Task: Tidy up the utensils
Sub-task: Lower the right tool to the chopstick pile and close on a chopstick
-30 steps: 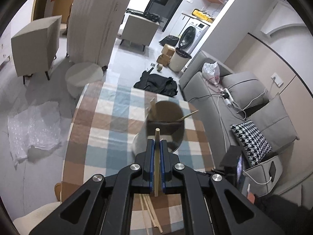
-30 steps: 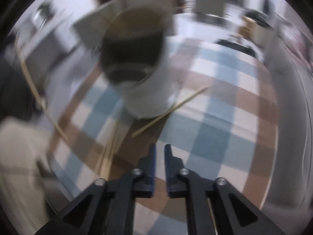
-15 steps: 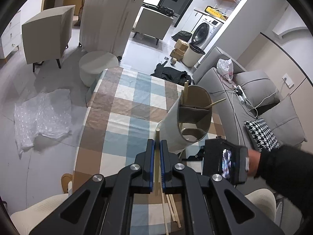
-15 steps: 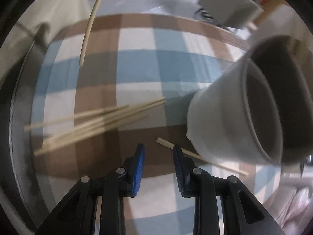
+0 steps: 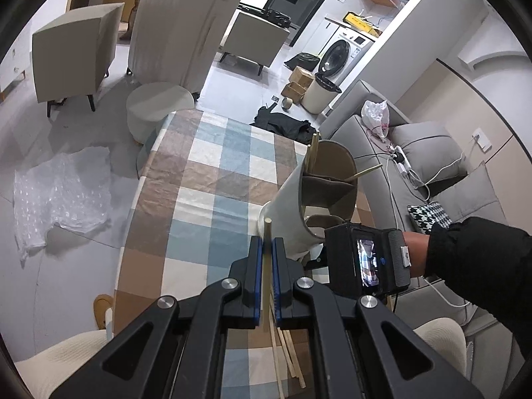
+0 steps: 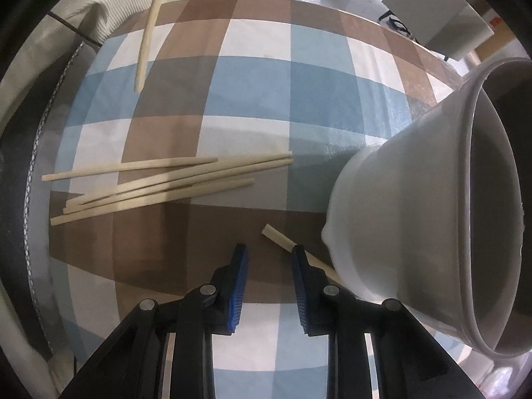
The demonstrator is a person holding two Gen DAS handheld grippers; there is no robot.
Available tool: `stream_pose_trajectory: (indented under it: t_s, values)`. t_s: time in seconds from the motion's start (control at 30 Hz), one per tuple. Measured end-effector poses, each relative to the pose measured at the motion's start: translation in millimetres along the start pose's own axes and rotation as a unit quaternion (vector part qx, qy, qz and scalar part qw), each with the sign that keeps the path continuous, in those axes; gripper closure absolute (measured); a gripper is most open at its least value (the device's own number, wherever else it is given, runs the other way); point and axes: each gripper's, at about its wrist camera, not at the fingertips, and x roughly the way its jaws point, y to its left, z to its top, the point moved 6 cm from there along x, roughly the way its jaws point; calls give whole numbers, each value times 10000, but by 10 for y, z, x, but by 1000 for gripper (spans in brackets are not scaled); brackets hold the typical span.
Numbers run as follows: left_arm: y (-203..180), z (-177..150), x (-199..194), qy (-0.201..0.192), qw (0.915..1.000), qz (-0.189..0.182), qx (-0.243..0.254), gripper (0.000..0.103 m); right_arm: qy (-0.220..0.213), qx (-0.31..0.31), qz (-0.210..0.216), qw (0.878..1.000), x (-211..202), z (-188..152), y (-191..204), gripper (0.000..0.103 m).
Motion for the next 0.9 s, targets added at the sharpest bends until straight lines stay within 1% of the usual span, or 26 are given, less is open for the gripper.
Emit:
stream_pose_trajectory:
  t_s: [0.03, 0.1, 0.13, 0.17, 0.2, 0.27, 0.37, 0.43, 0.5, 0.53, 0.57, 0.6, 0.63, 0.67, 0.7, 0.83, 0.87, 0.9]
  values:
    - [19, 0, 7, -4, 10000, 7, -22, 102, -15, 27, 20, 10000, -2, -8, -16, 78]
    - [43, -2, 8, -17, 10000, 41, -50, 102, -54, 121, -6, 9999, -14, -38, -77, 83]
    - [55, -4, 5, -29, 10000, 56, -65, 102, -58, 183, -53, 9998, -27, -52, -97, 95]
    - [60, -4, 0, -43, 9999, 55, -72, 102, -36, 248, -40, 9997, -28, -66, -98, 103]
    - [65, -7, 0, -59, 9999, 58, -76, 102, -10, 313, -15, 9995, -22, -78, -92, 103]
    - [69, -13, 3, -68, 9999, 58, -85, 102, -69, 332, -100, 9994, -40, -83, -55, 103]
    - [83, -26, 6, -74, 9999, 49, -106, 102, -140, 508, -2, 9986, -77, -74, 11, 103]
    - [93, -31, 6, -80, 9999, 15, -131, 102, -195, 315, -273, 9989, -98, -33, 89, 103]
    - [102, -38, 9, -94, 9999, -1, -139, 102, -282, 152, -565, 9979, -150, 22, 97, 101]
    - [108, -40, 8, -100, 9998, -13, -145, 102, -274, 20, -701, 9972, -158, 46, 99, 92]
    - [118, -39, 8, -106, 9998, -25, -166, 102, -223, -171, -843, 9960, -152, 69, 106, 78]
    - [132, -36, 8, -104, 9997, -41, -196, 102, -147, -348, -920, 9950, -130, 83, 122, 72]
    - [138, -31, 9, -99, 9997, -56, -218, 102, -44, -522, -959, 9940, -107, 95, 125, 69]
    - [148, -23, 11, -101, 9996, -66, -237, 102, -51, -669, -951, 9932, -113, 115, 122, 68]
    - [162, -16, 7, -111, 9996, -79, -259, 102, 14, -767, -945, 9926, -110, 125, 110, 69]
    - [200, -14, 16, -91, 9993, -132, -346, 102, 189, -1055, -679, 9919, -81, 166, 98, 68]
    - [210, -13, 20, -78, 9991, -156, -375, 102, 218, -1075, -599, 9922, 24, 31, 171, 67]
    - [220, -12, 23, -67, 9990, -179, -408, 102, 257, -1090, -488, 9925, 35, 40, 174, 67]
